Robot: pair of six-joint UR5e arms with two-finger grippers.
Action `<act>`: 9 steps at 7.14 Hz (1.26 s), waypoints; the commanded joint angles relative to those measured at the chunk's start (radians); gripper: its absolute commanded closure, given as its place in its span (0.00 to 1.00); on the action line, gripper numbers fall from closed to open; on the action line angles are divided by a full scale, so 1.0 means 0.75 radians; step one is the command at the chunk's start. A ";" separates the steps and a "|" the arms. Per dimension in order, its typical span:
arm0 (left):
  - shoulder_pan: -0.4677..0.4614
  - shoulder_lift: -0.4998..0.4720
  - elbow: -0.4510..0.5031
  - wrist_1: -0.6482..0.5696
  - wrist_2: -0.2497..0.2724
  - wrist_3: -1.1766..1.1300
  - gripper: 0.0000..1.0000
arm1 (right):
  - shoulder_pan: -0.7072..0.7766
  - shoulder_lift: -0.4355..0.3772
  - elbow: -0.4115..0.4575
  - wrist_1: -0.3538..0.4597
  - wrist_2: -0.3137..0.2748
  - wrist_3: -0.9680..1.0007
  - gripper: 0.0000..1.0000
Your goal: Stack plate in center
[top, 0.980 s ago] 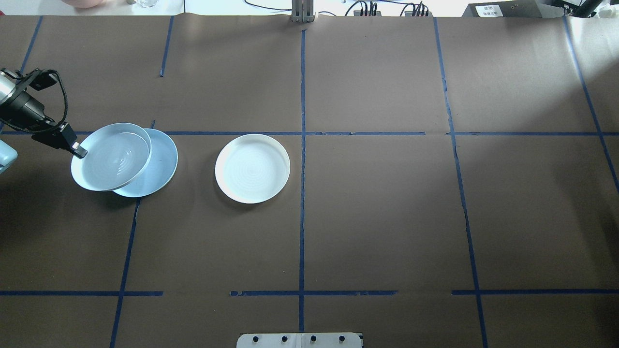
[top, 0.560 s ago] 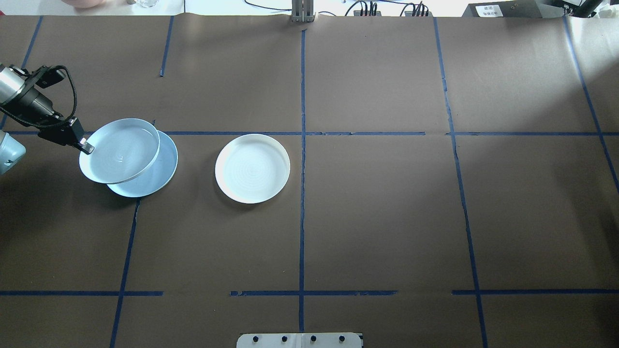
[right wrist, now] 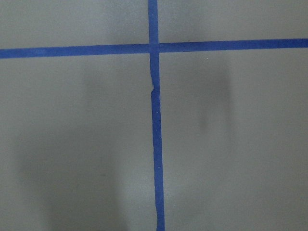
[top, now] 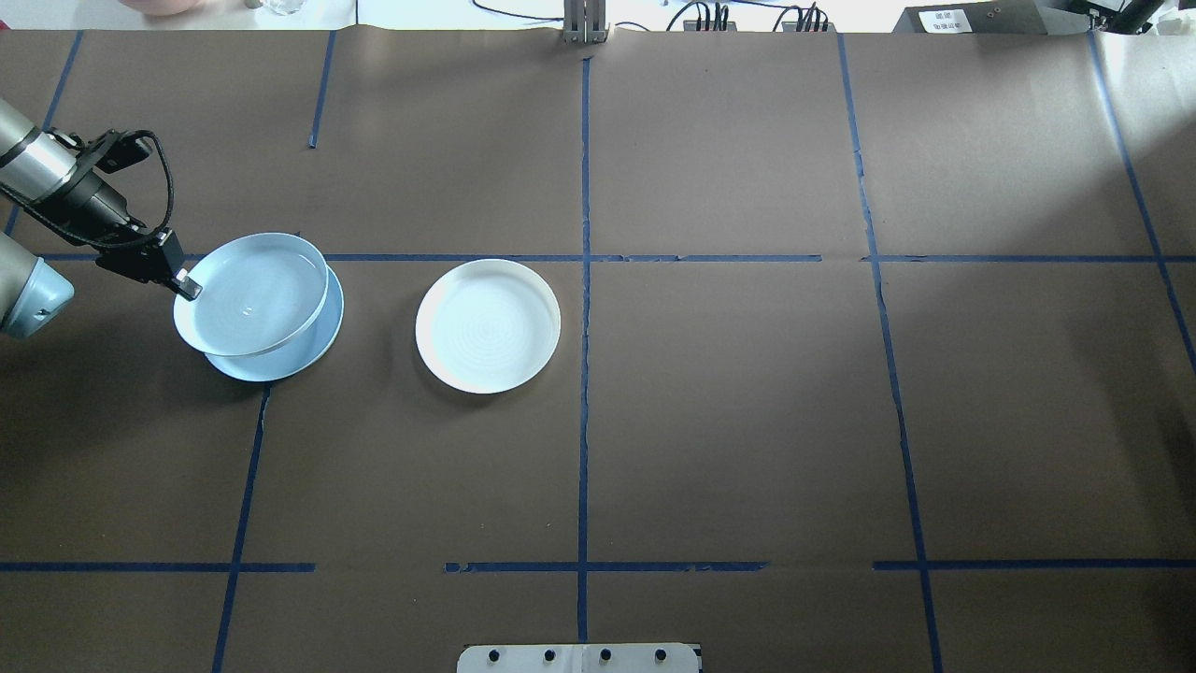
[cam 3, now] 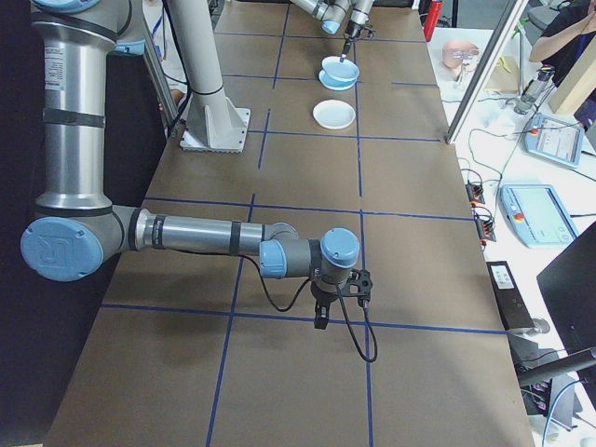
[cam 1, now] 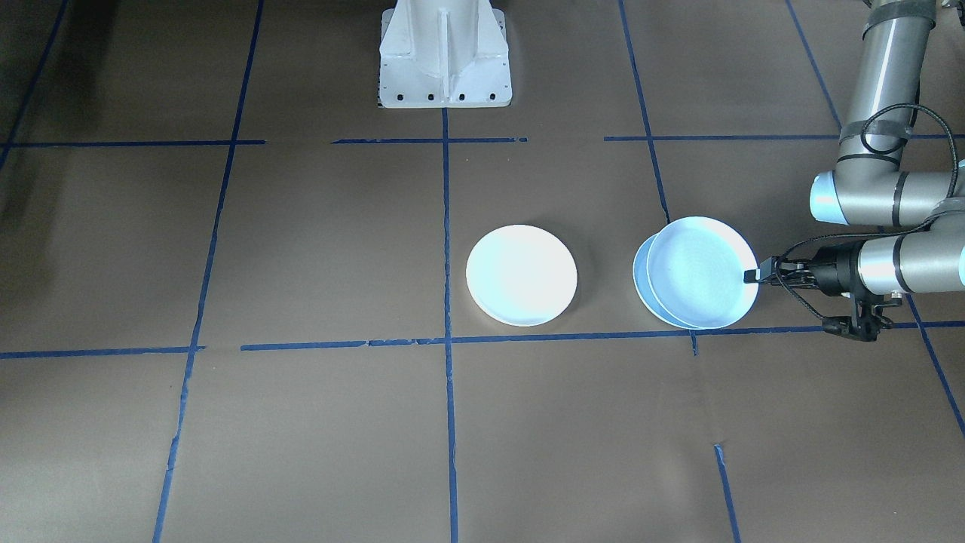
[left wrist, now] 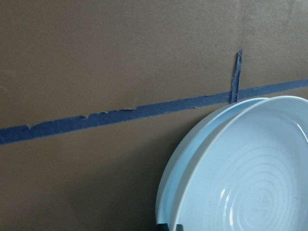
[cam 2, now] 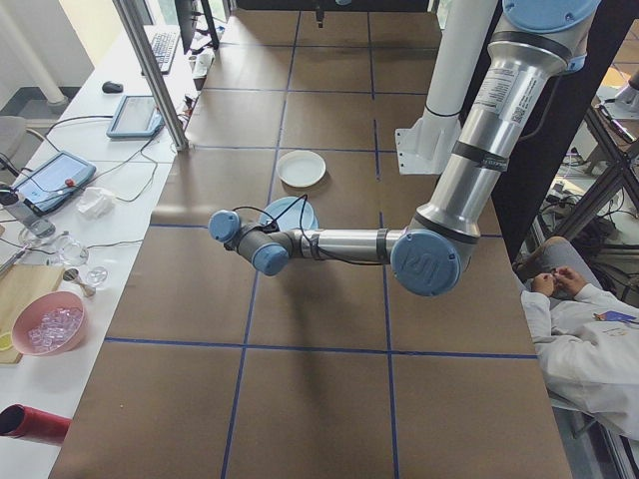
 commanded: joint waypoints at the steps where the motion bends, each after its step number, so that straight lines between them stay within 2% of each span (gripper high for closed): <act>1: 0.012 -0.002 0.000 0.001 0.002 0.000 1.00 | 0.000 0.000 0.000 0.000 0.000 0.000 0.00; 3: 0.012 -0.004 0.000 0.001 0.019 0.000 1.00 | 0.000 0.000 0.000 0.000 0.000 0.000 0.00; 4: 0.014 -0.006 0.000 0.001 0.019 0.000 0.89 | 0.000 0.000 0.000 0.000 0.000 0.000 0.00; 5: 0.016 -0.006 0.002 -0.001 0.019 0.000 0.50 | 0.000 0.000 0.000 0.000 0.000 0.000 0.00; 6: 0.016 -0.006 -0.006 -0.001 0.021 0.004 0.00 | 0.000 0.000 0.000 0.000 0.000 0.000 0.00; 9: 0.012 -0.006 -0.020 -0.001 0.019 -0.033 0.00 | 0.000 0.000 0.000 0.000 0.000 0.000 0.00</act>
